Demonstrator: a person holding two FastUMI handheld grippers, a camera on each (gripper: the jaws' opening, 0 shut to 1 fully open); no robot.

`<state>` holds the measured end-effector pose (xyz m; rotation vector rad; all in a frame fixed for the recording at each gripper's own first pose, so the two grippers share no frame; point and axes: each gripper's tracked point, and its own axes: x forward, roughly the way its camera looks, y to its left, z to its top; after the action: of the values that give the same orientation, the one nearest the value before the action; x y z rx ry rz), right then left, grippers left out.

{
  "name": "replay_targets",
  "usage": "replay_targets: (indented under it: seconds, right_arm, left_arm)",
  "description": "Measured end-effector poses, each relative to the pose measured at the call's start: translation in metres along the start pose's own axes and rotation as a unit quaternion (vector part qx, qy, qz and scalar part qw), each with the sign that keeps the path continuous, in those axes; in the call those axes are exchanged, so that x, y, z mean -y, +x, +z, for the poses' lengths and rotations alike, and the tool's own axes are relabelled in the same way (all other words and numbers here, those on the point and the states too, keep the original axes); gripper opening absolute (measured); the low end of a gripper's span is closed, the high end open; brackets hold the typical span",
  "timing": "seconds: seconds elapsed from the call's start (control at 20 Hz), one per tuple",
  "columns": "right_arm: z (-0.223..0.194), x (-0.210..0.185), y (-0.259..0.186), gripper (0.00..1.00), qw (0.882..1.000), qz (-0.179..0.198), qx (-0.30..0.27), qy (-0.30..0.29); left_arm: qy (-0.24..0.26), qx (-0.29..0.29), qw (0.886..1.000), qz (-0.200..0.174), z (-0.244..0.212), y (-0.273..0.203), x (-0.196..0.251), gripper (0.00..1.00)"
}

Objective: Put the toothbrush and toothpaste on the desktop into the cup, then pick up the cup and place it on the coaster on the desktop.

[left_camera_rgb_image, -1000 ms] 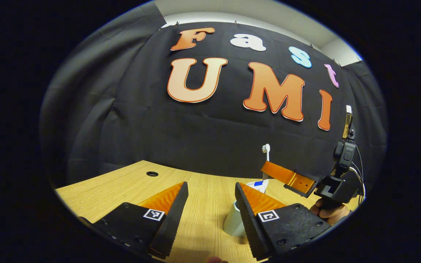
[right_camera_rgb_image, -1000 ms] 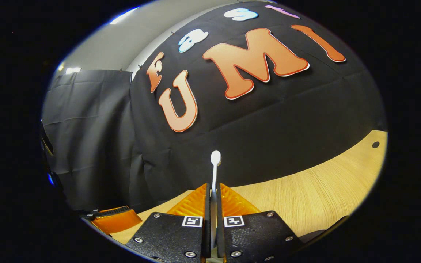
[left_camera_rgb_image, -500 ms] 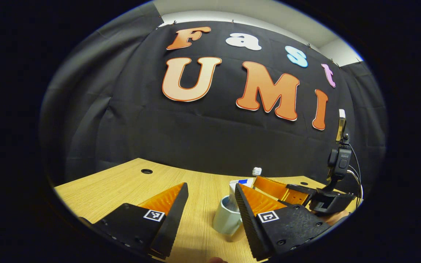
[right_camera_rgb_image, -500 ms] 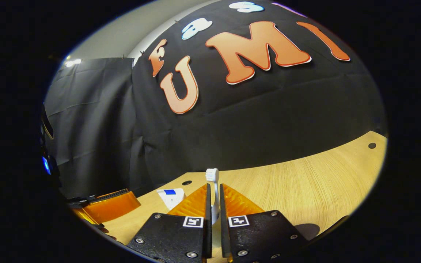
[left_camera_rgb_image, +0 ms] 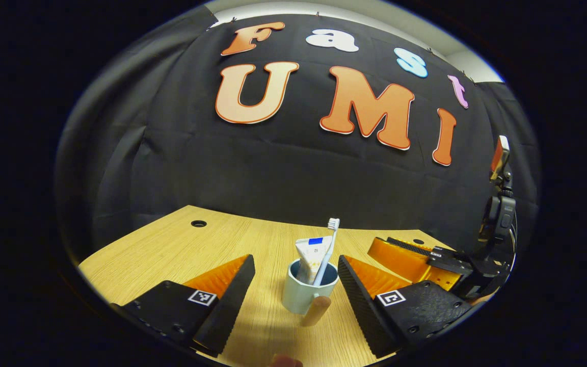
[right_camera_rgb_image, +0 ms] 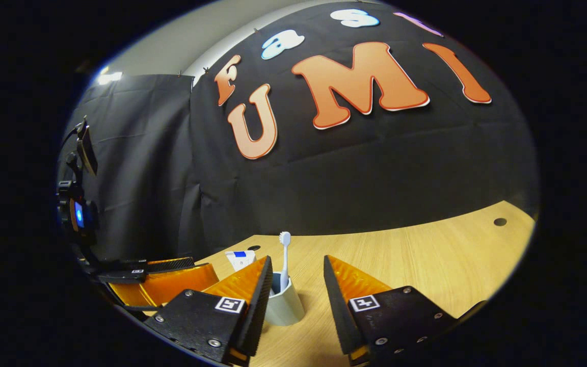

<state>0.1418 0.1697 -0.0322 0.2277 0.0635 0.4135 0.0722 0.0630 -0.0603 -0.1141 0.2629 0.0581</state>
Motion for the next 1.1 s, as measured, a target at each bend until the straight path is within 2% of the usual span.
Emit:
replay_targets:
  seconds: [0.05, 0.1, 0.3, 0.65, 0.85, 1.1]
  right_arm:
    - [0.006, 0.003, -0.007, 0.65, 1.000, -0.004, 0.009, -0.008]
    - [0.012, 0.005, -0.013, 0.74, 1.000, -0.005, 0.017, -0.016]
    - [0.038, 0.013, -0.037, 0.87, 0.998, -0.015, 0.047, -0.041]
    - [0.066, 0.017, -0.084, 0.92, 0.993, -0.026, 0.082, -0.084]
    - [0.076, 0.026, -0.105, 0.93, 0.989, -0.035, 0.097, -0.106]
    - [0.082, 0.041, -0.119, 0.93, 0.989, -0.050, 0.103, -0.093]
  left_arm:
    - [0.004, -0.007, 1.000, -0.005, 0.002, 0.000, 0.002, 0.98]
    - [0.010, -0.014, 1.000, -0.006, 0.005, -0.001, 0.001, 0.98]
    - [0.028, -0.042, 0.999, -0.004, 0.018, -0.004, -0.002, 0.98]
    - [0.023, -0.154, 0.987, -0.035, 0.007, 0.004, 0.005, 0.98]
    - [0.034, -0.241, 0.969, -0.045, -0.011, 0.010, 0.007, 0.98]
    - [0.032, -0.318, 0.947, -0.045, -0.034, 0.022, 0.014, 0.98]
